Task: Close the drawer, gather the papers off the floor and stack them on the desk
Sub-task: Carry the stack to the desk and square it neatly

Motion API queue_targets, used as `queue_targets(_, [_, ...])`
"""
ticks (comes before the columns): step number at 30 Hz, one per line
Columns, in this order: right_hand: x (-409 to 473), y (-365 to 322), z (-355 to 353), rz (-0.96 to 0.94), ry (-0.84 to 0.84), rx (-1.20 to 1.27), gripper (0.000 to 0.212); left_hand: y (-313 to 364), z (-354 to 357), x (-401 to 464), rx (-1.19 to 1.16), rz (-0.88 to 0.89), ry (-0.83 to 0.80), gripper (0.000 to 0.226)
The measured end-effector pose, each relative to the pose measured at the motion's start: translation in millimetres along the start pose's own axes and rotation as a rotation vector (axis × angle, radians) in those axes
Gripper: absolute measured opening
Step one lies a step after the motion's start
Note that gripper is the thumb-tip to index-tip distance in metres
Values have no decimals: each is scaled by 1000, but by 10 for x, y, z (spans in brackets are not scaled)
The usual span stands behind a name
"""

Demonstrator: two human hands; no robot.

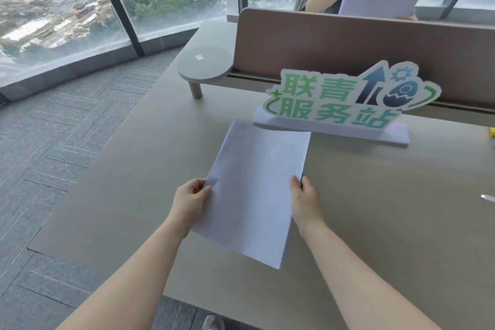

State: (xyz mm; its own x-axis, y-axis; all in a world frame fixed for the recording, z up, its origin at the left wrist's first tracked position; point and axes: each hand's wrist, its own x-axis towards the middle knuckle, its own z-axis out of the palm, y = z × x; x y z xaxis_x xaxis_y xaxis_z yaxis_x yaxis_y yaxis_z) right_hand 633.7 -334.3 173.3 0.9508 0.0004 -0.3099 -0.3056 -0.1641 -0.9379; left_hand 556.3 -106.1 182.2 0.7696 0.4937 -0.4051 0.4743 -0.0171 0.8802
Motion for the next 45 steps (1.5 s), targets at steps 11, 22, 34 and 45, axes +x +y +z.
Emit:
queue_targets(11, [298,127,672,39,24,-144,12,-163,-380,550,-23,-71,16,15])
queue_targets(22, [673,184,1314,22,62,-240,12,-170,-711,1120,29,-117,34,12])
queue_targets(34, [834,199,1463,56,72,-352,14,-267,-746,1461,235,-130,7,11])
queue_targets(45, [896,218,1435,59,171,-609,13,-202,-695,1480,552,-33,64,26])
